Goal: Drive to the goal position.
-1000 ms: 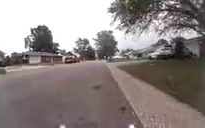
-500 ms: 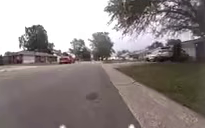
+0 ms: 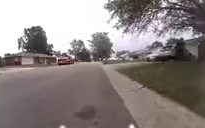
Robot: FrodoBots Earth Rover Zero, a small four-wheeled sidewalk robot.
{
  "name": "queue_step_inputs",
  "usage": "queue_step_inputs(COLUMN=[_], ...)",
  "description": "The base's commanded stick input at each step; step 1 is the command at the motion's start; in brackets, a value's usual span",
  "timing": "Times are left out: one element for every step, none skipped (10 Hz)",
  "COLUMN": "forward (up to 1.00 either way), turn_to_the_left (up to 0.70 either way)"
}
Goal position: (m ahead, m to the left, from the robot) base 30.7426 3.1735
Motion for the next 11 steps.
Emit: queue_step_inputs(forward=[1.00,1.00,1.00,1.00,1.00,1.00,1.00,1.00,1.00,1.00,1.00], turn_to_the_left=[0.00,0.00,0.00,0.00,0.01,0.05,0.13,0.24,0.14,0.01,0.00])
